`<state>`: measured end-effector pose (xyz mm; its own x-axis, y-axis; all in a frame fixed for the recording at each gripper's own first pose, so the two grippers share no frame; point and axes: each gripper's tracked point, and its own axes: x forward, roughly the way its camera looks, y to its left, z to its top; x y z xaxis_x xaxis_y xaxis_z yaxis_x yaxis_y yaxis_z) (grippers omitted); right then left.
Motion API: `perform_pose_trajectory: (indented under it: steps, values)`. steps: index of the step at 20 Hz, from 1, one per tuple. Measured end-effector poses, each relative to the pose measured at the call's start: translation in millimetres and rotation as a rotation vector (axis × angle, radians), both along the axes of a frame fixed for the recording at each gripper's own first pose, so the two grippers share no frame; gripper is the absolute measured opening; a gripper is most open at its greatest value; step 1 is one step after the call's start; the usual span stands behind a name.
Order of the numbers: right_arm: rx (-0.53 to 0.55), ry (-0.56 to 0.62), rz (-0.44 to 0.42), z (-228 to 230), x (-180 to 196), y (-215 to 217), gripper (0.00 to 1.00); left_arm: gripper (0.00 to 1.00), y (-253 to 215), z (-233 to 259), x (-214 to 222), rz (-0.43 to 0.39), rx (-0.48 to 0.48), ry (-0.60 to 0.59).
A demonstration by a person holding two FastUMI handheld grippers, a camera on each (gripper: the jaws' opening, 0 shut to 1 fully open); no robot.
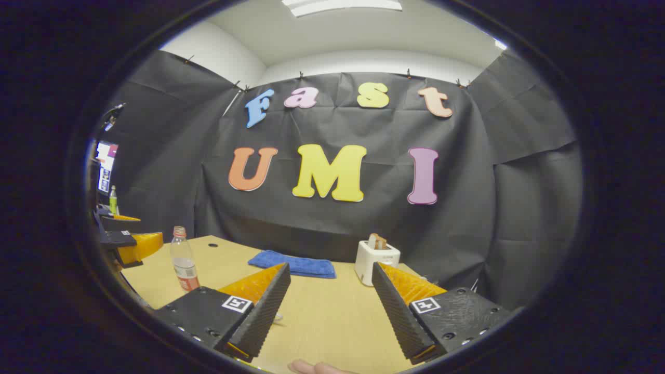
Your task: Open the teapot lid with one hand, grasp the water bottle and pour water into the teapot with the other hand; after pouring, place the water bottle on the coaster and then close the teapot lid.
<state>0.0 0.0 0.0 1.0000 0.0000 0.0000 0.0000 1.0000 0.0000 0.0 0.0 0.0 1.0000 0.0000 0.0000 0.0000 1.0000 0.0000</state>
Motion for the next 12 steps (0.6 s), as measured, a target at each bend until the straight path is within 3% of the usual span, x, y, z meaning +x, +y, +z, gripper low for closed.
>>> perform_pose_trajectory:
  steps: [4,12]
  values:
    - [0.044,0.037,0.025,-10.5,4.0,1.9,0.95,0.96,-2.8,-1.9,0.7,0.005,0.006,0.002]
    - [0.016,0.041,0.028,-14.8,6.9,8.9,0.97,0.96,0.6,2.1,-1.7,0.005,0.011,-0.007]
